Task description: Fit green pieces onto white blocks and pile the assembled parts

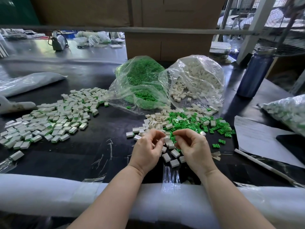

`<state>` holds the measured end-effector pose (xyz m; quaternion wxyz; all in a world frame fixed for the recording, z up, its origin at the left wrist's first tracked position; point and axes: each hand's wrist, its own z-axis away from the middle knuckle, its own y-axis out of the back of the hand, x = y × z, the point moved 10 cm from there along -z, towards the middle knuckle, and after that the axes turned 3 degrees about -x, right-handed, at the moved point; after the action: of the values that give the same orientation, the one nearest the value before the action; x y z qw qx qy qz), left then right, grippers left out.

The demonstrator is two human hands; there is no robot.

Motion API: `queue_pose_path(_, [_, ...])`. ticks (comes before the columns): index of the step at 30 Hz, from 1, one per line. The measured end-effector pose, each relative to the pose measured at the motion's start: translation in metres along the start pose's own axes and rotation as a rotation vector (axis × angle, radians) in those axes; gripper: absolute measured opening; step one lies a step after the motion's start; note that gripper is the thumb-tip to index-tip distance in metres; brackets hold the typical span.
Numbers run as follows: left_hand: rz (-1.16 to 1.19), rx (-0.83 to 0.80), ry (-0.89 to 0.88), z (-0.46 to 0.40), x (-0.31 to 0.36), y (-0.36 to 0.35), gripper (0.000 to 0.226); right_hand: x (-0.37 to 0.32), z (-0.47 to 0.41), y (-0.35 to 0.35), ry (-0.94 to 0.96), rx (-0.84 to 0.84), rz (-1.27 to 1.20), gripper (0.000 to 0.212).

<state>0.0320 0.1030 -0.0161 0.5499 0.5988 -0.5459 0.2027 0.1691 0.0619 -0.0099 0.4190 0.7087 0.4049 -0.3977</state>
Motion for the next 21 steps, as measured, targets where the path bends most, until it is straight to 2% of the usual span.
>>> queue_pose_path(4, [-0.038, -0.012, -0.072, -0.001, 0.007, -0.003, 0.016, 0.001, -0.001, -0.001, 0.006, -0.016, 0.007, 0.022])
queue_pose_path(15, [0.125, 0.038, 0.007, -0.002, -0.003, 0.002, 0.027, 0.004, 0.000, -0.003, -0.024, -0.025, -0.053, 0.027])
queue_pose_path(21, [0.130, 0.047, -0.007, -0.001, -0.002, 0.004, 0.026, 0.000, 0.000, -0.001, 0.000, -0.017, 0.028, 0.027])
